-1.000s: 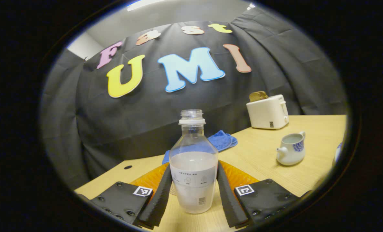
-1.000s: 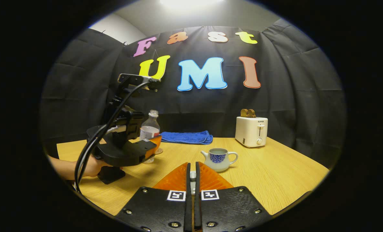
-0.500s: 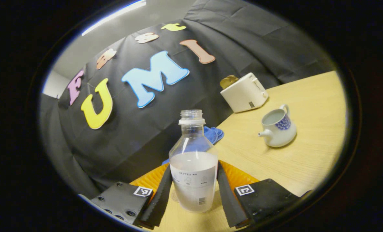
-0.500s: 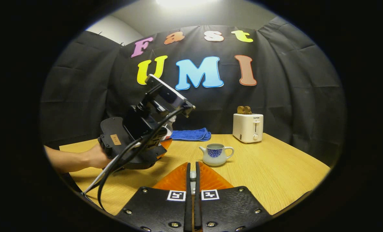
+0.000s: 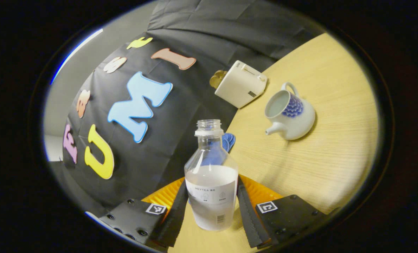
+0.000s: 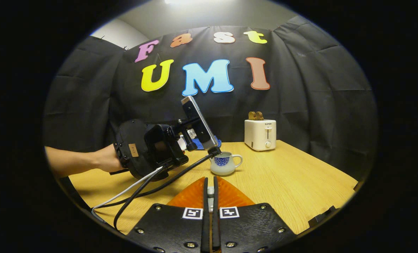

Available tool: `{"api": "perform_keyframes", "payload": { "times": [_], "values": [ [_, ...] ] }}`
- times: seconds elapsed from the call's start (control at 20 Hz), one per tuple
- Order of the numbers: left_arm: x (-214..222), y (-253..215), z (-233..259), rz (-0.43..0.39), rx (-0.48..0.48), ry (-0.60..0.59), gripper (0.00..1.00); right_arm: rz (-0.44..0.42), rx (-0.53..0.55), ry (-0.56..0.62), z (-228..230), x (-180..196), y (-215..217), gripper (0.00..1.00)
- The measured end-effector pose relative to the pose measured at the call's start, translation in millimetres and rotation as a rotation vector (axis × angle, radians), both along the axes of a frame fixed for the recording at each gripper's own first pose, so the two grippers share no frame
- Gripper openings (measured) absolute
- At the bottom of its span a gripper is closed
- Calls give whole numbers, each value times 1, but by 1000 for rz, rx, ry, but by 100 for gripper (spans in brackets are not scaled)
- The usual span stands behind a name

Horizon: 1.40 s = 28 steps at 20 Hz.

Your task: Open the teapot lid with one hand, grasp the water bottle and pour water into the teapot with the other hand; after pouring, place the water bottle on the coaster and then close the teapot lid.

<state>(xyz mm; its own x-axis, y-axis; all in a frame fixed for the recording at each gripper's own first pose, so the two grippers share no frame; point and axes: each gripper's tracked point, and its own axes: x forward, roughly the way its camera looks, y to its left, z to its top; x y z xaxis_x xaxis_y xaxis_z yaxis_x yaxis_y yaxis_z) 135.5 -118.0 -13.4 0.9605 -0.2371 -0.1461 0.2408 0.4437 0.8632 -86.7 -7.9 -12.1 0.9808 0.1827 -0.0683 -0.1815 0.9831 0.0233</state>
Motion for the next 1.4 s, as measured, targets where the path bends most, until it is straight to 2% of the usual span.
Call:
{"api": "perform_keyframes", "payload": {
  "times": [0.2, 0.3, 0.35, 0.6, 0.9, 1.4],
  "values": [
    [2, -10, -3, -14, 90, -16, 84, -7, -2, 1, -1, -2, -5, 3],
    [4, -14, -3, -22, 135, -22, 78, -9, 3, 10, -1, -3, -6, 3],
    [3, -18, -4, -31, 158, -22, 84, -10, 3, 13, -1, -3, -6, 3],
    [-1, -39, -4, -91, 311, -38, 84, -14, 3, 33, -3, -7, -12, 3],
    [6, -44, -11, -100, 458, -33, 84, -16, 20, 42, -4, -7, -15, 3],
    [3, -54, -9, -114, 569, -44, 84, -11, 18, 46, -6, -6, -14, 3]
  ]
}}
